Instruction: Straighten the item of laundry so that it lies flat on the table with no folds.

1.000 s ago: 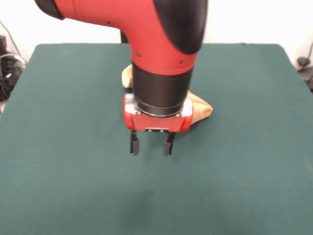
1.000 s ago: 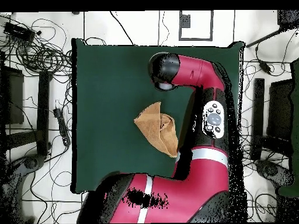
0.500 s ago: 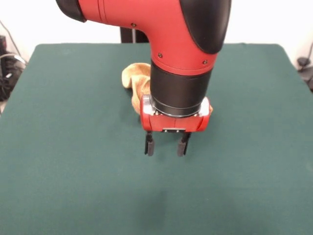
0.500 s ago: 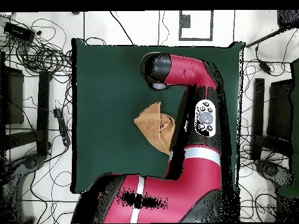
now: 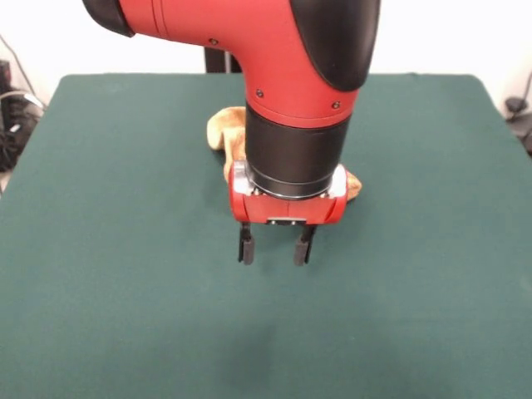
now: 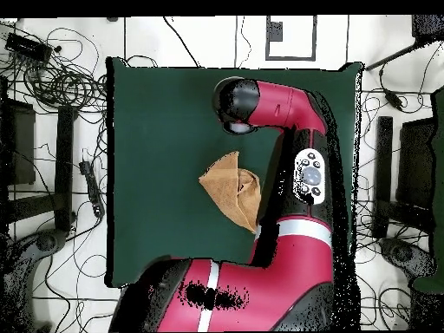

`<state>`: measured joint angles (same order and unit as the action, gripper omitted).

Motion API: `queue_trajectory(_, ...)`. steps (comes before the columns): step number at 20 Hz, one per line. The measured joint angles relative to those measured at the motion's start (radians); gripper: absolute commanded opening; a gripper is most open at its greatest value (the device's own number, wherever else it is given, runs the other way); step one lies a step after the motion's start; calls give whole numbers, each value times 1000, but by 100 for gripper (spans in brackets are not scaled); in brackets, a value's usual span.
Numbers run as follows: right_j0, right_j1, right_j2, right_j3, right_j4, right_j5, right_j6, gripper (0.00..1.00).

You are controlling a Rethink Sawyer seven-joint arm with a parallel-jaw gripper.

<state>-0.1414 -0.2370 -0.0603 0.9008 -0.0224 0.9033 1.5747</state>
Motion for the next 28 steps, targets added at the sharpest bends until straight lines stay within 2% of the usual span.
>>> queue_trajectory(17, -2, -5, 0, 5, 0, 0, 0, 100)
queue_trajectory(28, -9, -111, 0, 141, 0, 0, 0, 100)
